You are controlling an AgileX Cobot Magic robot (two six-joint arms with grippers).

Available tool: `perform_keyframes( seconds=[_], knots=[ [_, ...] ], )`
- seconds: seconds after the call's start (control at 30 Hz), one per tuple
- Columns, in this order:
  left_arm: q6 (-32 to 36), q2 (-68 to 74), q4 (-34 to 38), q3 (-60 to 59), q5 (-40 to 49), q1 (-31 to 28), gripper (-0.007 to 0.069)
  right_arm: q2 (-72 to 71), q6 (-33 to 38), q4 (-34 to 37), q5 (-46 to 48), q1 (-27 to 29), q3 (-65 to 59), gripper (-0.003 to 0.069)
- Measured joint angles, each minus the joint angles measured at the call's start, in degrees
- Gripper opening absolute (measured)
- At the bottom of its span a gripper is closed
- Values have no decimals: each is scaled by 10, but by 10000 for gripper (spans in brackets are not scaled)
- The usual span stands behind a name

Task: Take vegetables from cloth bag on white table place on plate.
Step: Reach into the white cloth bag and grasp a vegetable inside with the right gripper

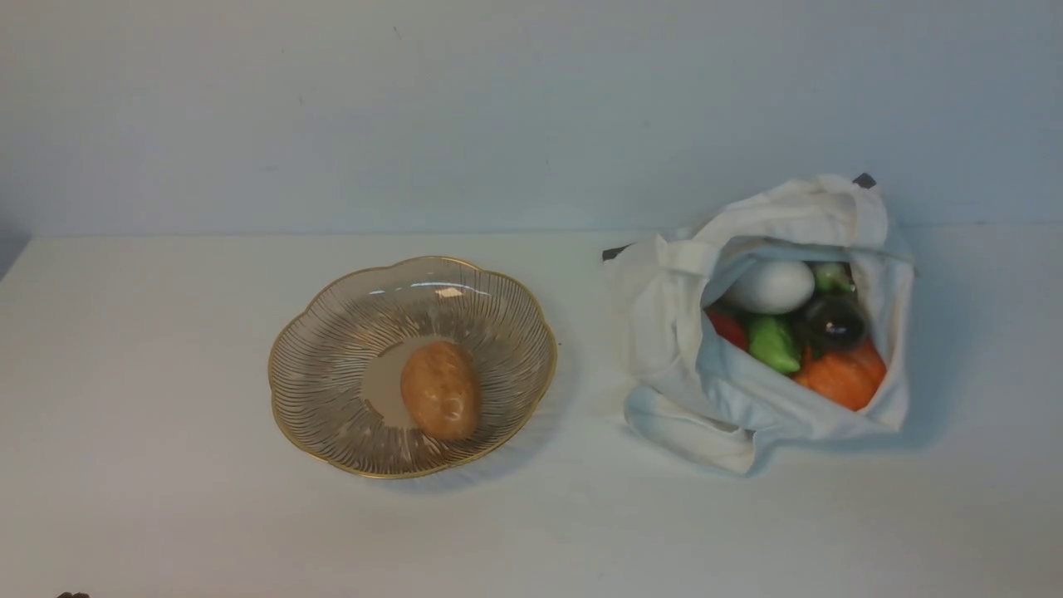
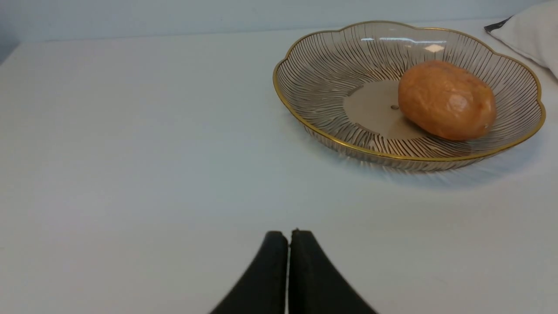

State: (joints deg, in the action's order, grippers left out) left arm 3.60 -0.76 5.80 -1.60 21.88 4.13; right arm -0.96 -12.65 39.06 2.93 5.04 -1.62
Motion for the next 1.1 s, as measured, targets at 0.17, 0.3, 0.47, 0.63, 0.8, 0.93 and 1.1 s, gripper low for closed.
perform_keyframes(
  seconds=[0.17,0.3,0.47,0.63,0.8,0.93,1.1],
  knots=[
    [0,0,0,0,0,0,-8,0,11,37,-35,0,0,-15],
    [0,0,0,0,0,0,-8,0,6,59,-90,0,1,-15],
    [0,0,0,0,0,0,-8,23,44,-18,-5,-10,122,-15],
    [0,0,0,0,0,0,-8,137,98,-95,164,-13,271,-15],
    [0,0,0,0,0,0,-8,334,191,-122,381,-14,421,-15],
    [0,0,0,0,0,0,-8,502,250,-127,484,-14,518,-15],
    [0,0,0,0,0,0,-8,645,278,-140,502,-41,592,-13]
  ],
)
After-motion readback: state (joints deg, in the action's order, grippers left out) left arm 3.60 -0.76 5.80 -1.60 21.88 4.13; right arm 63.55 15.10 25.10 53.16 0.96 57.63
